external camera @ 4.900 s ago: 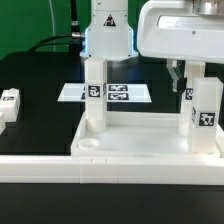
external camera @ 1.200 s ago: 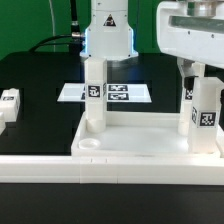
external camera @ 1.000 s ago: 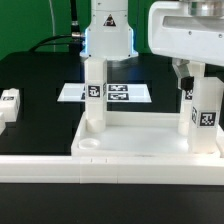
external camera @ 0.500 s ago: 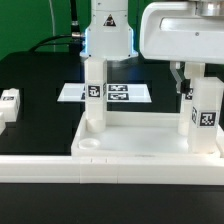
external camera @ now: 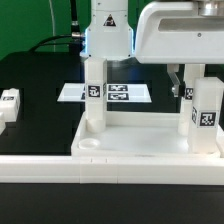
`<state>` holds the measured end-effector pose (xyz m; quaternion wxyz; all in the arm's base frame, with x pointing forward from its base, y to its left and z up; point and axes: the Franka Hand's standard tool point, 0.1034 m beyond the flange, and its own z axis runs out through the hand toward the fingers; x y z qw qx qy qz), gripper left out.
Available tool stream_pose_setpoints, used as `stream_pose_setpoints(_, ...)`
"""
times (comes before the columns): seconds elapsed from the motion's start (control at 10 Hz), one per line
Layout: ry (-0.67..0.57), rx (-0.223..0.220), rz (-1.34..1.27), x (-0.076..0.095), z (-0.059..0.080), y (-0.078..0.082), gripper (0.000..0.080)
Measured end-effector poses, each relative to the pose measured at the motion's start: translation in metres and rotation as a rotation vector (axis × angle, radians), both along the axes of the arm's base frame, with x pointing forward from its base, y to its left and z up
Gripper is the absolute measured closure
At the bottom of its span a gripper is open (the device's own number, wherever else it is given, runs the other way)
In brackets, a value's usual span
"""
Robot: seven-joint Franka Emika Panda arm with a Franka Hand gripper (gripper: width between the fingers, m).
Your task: Assemble desk
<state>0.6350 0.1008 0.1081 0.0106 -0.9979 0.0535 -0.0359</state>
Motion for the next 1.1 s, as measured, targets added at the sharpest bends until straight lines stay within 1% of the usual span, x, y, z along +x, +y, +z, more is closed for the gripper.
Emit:
stream_pose_setpoints(0.1,0.0,0.0,0.008,0.0,0.0,0.0,0.015)
stream_pose_setpoints(0.2,0.0,0.0,0.005,0.0,0.0,0.0,0.0244)
stream_pose_setpoints(0.3,0.0,0.0,0.005,0.0,0.0,0.0,0.0428)
stream_pose_setpoints(0.4,0.0,0.0,0.005,0.0,0.0,-0.001,0.0511)
stream_pose_setpoints(0.7,0.0,0.003,-0.032,0.0,0.0,-0.001,0.0511)
stream_pose_setpoints(0.9,0.004,0.013,-0.186,0.0,0.0,-0.002,0.0511)
stream_pose_setpoints(1.1,0.007,0.014,-0.347,0.0,-0.001,-0.013,0.051)
